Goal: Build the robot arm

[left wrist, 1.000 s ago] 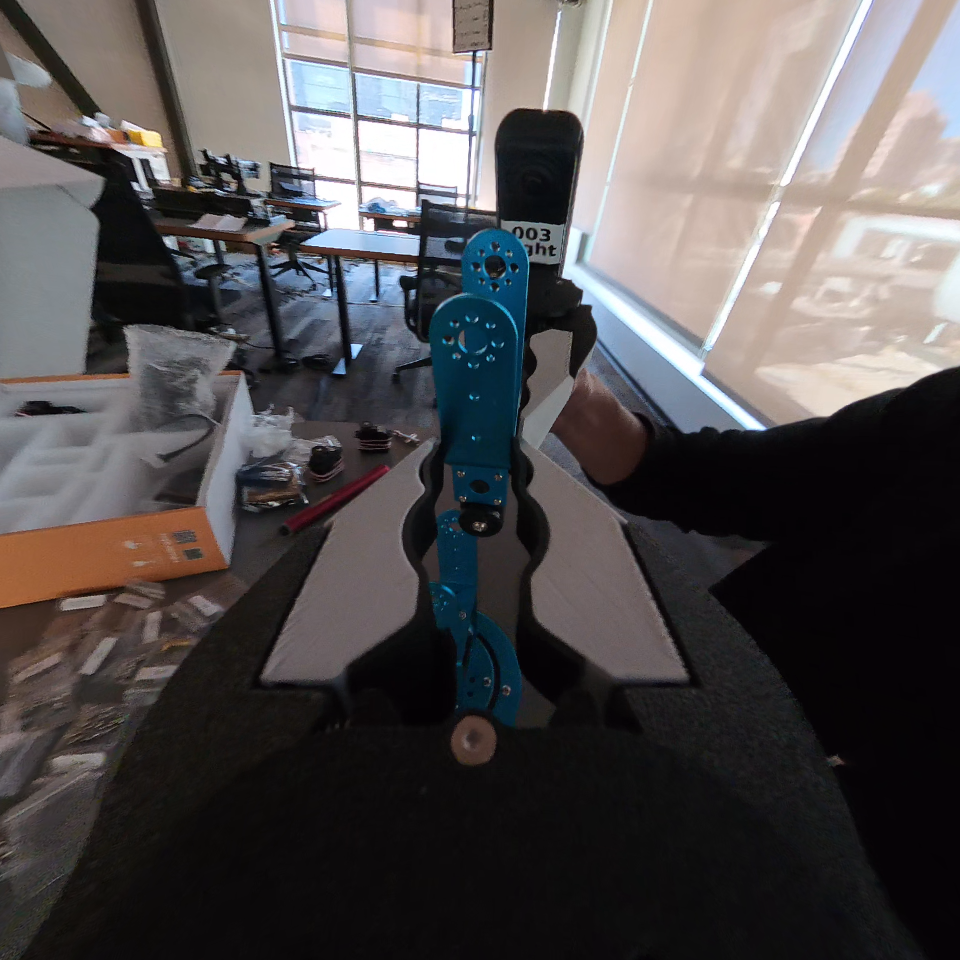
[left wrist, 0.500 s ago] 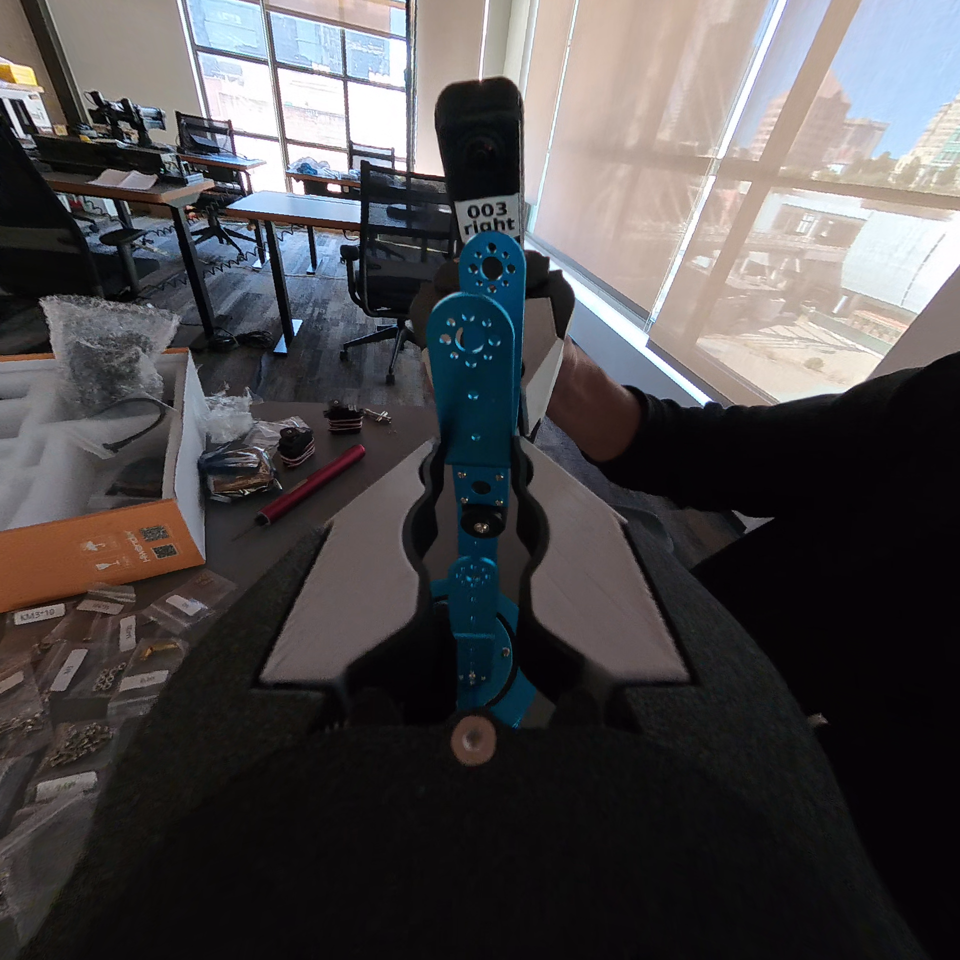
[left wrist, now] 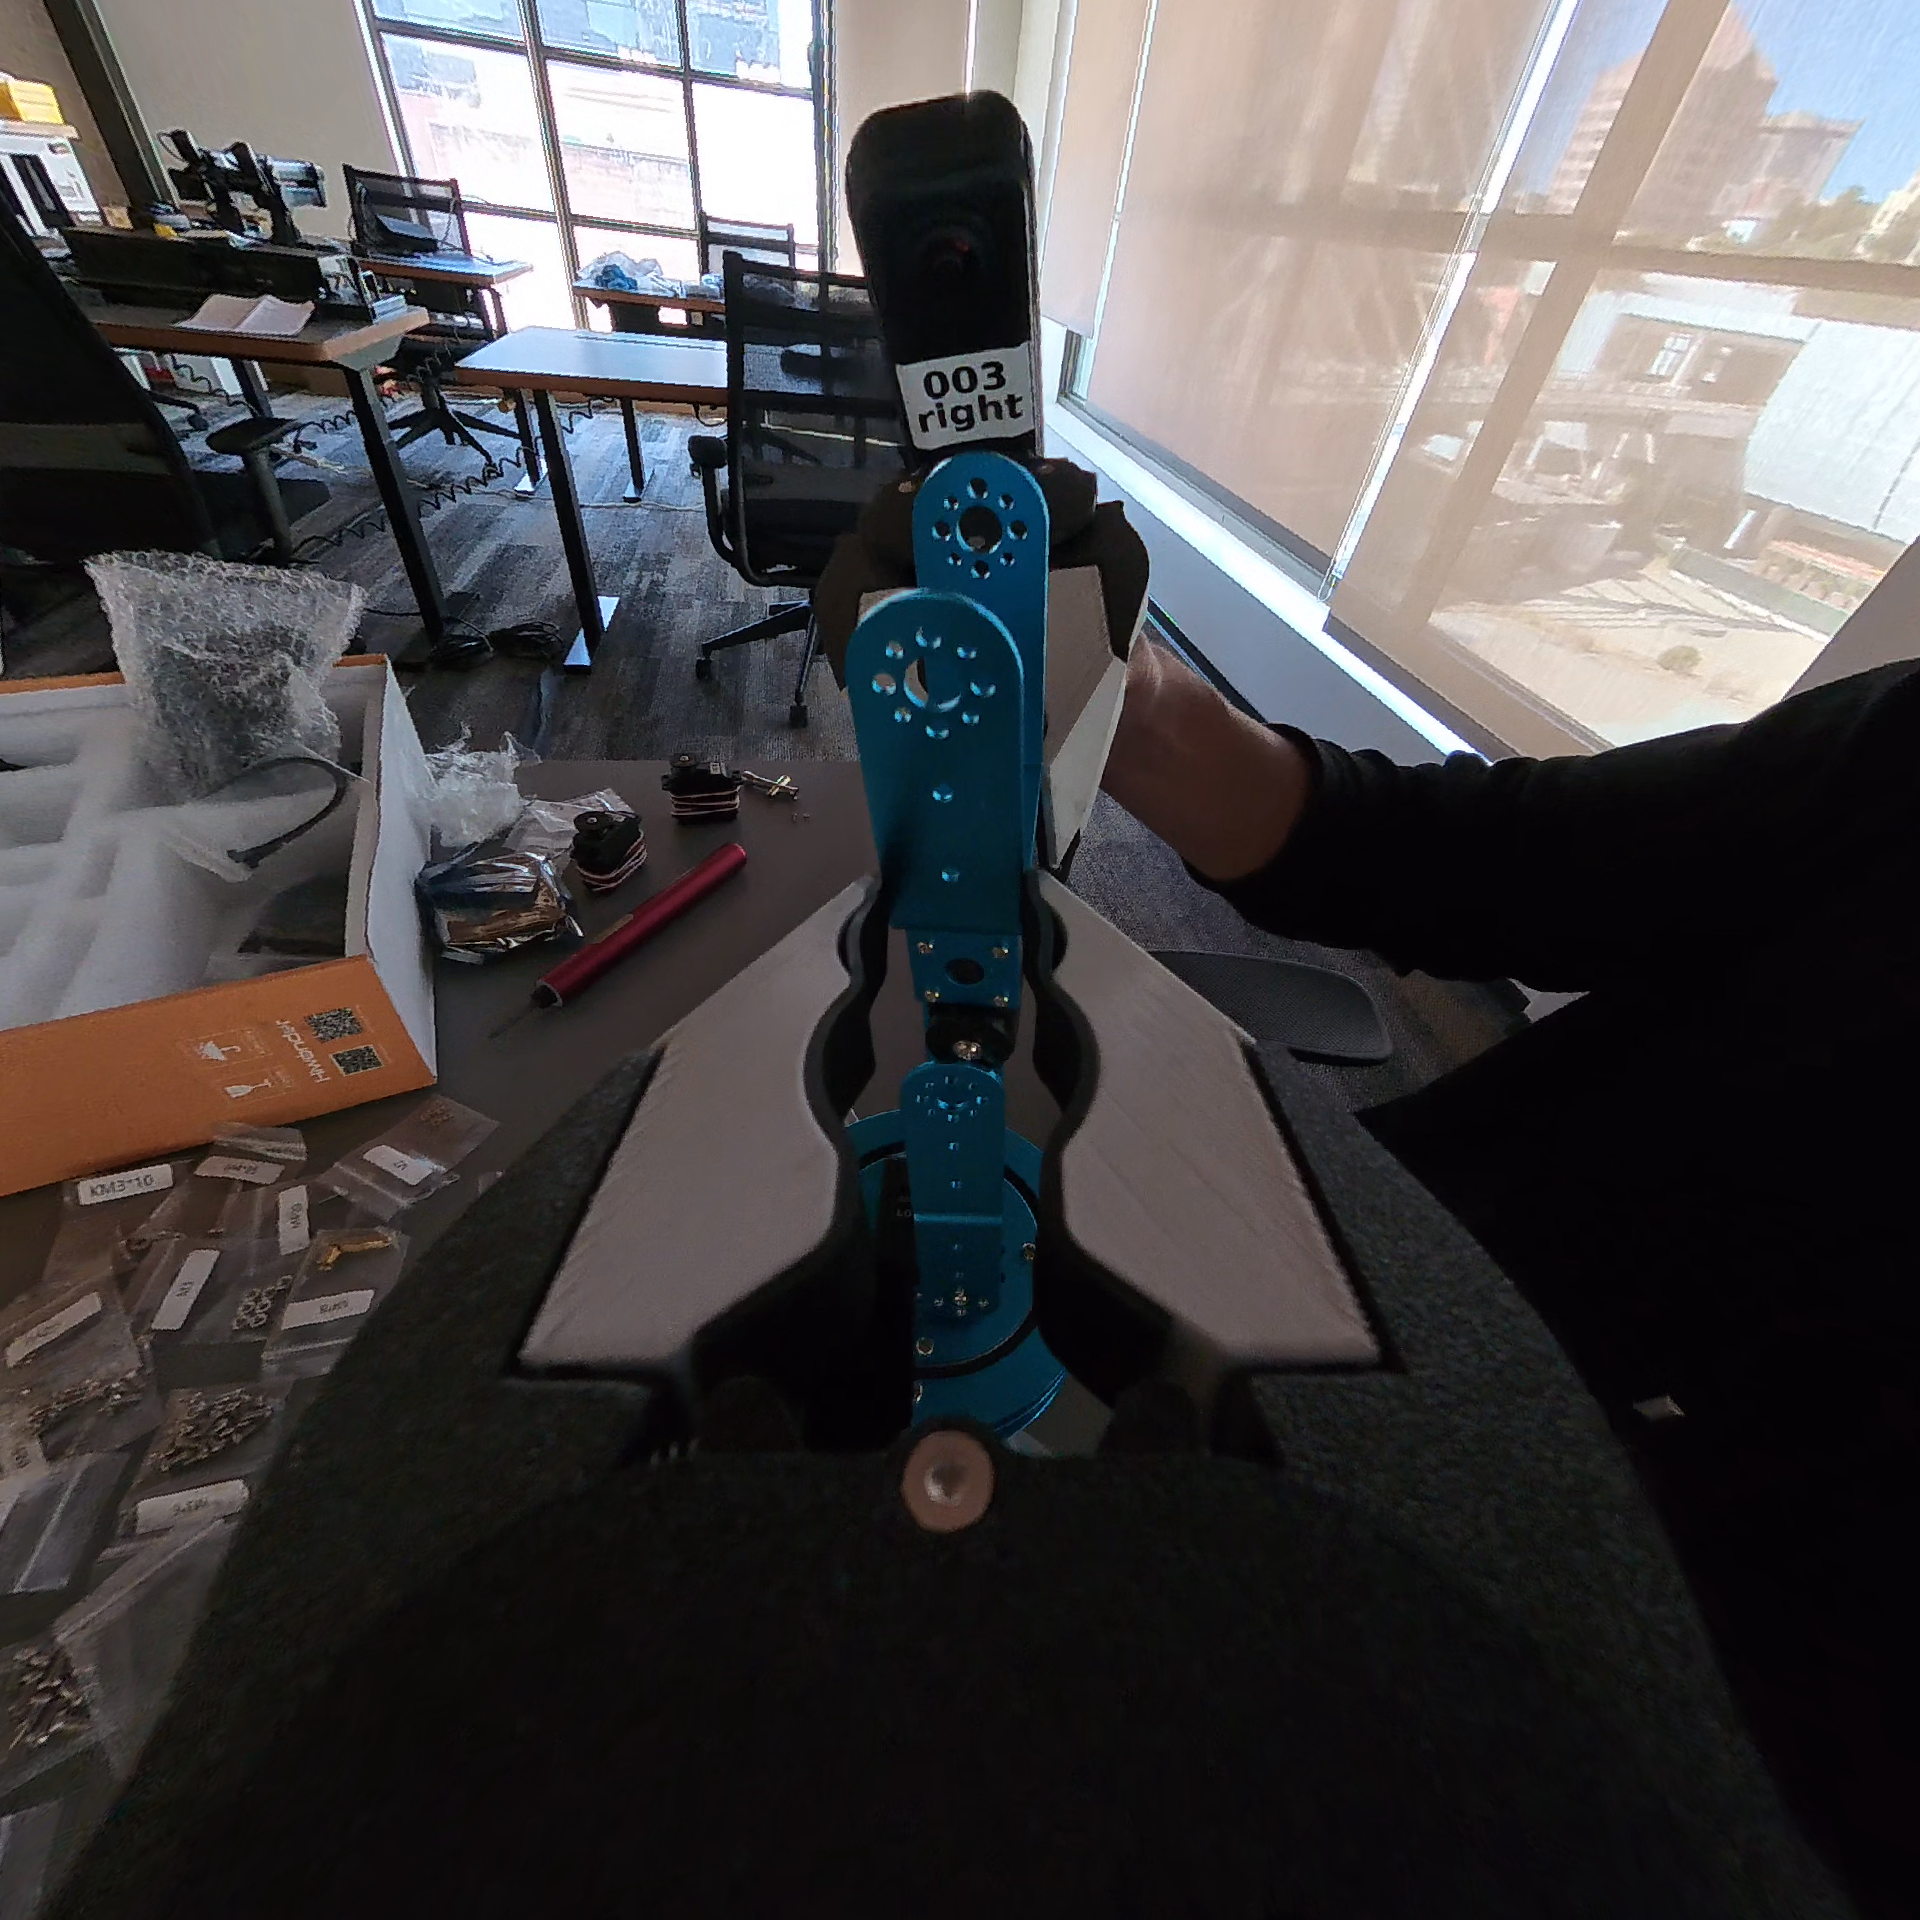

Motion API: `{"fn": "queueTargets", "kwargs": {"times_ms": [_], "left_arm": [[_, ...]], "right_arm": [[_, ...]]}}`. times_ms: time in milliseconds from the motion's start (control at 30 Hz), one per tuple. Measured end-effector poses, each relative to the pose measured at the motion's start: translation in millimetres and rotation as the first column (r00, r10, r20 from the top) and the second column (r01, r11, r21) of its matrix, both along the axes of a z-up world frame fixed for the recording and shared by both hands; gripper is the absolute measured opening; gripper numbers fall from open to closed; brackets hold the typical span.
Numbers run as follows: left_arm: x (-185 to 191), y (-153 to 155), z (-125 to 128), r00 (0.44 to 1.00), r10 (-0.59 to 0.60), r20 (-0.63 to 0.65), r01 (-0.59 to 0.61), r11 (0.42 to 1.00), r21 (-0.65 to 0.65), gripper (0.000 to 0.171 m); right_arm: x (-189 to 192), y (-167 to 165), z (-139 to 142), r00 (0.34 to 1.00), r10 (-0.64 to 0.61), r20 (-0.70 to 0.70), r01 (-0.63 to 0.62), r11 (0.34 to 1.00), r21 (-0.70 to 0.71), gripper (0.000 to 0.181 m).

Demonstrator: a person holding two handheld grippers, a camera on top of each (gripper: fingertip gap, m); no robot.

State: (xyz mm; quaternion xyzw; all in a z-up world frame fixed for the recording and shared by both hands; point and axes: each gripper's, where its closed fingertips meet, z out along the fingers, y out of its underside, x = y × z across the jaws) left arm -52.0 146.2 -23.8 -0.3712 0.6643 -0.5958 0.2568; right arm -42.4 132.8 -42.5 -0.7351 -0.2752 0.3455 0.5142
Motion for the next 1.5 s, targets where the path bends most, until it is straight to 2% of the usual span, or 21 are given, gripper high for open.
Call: {"fn": "queueTargets", "kwargs": {"times_ms": [167,333,767,1000,1200,1500], "left_arm": [[0.3,-4.3,-1.1,1.000,-0.001,0.002,0.001,1.000,0.001,0.025],[0.0,-4.0,-4.9,0.999,0.035,0.000,-0.035,0.993,0.108,0.025],[-5.1,-2.0,-8.1,0.999,0.045,-0.003,-0.044,0.998,0.053,0.024],[-8.3,-0.6,2.0,0.999,0.047,0.017,-0.049,0.995,0.081,0.025],[-6.1,0.0,-0.1,0.999,0.042,0.009,-0.042,0.997,0.066,0.025],[-4.1,-2.1,-0.5,0.998,0.070,-0.001,-0.069,0.988,0.135,0.025]], "right_arm": [[0.6,-4.6,-0.5,1.000,0.021,0.000,-0.021,1.000,0.012,0.024],[2.0,-3.9,-3.2,0.999,0.035,-0.024,-0.035,0.999,0.009,0.025],[-2.2,-3.1,-4.2,0.996,0.087,-0.023,-0.087,0.996,0.001,0.025],[-6.2,-1.0,3.3,0.993,0.111,-0.028,-0.110,0.994,0.027,0.024],[-4.2,-0.8,0.2,0.991,0.120,-0.064,-0.119,0.993,0.017,0.026],[-1.9,-1.3,-2.7,0.981,0.158,-0.113,-0.155,0.987,0.036,0.025]]}}
